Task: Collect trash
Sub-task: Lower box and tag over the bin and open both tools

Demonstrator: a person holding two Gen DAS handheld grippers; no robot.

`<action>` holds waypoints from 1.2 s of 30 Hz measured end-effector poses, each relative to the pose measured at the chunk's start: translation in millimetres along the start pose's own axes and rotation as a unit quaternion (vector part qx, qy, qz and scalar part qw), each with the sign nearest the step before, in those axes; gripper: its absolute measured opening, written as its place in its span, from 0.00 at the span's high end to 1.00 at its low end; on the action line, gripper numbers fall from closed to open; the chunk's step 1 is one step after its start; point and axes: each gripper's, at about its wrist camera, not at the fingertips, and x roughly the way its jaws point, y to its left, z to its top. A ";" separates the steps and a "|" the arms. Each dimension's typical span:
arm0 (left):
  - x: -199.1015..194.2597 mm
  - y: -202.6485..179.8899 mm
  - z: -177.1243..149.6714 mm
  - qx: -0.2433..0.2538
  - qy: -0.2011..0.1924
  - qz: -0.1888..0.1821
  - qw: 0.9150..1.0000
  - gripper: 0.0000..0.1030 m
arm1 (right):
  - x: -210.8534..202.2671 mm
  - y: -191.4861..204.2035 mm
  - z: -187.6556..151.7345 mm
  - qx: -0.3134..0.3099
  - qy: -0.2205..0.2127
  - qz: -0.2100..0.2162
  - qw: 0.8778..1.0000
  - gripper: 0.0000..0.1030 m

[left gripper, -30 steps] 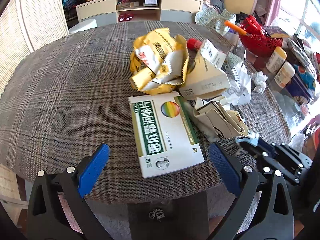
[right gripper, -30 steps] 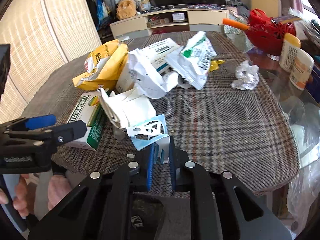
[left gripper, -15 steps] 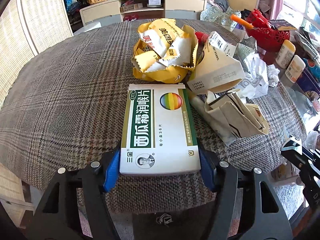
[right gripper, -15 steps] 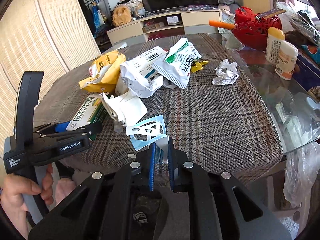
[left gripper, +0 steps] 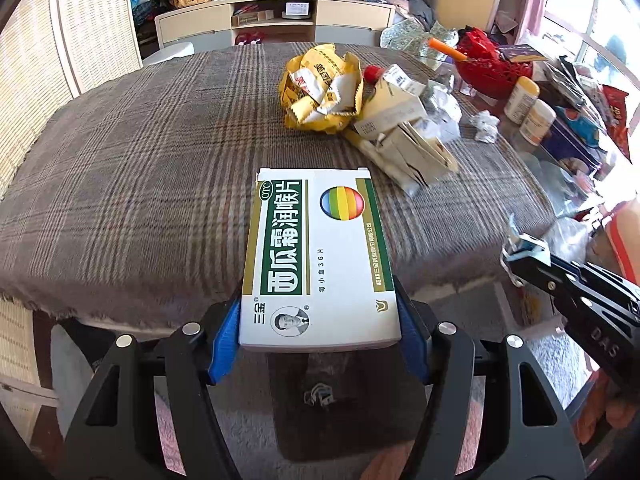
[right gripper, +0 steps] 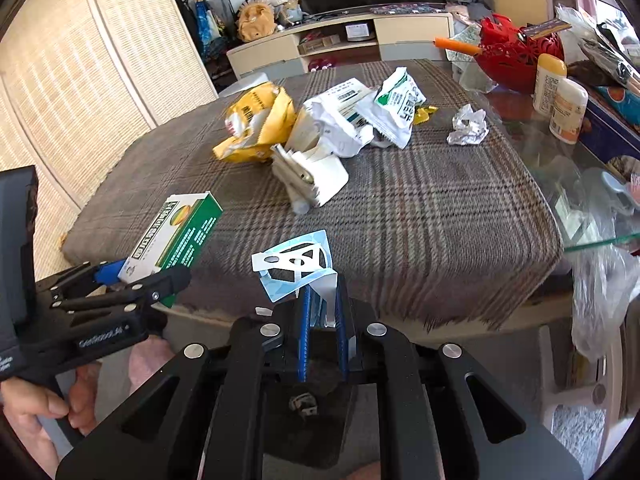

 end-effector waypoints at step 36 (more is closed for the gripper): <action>101.3 11.7 -129.1 -0.028 0.183 -0.049 0.982 0.38 | 122.7 3.3 -92.8 0.063 0.187 -0.003 0.980 0.78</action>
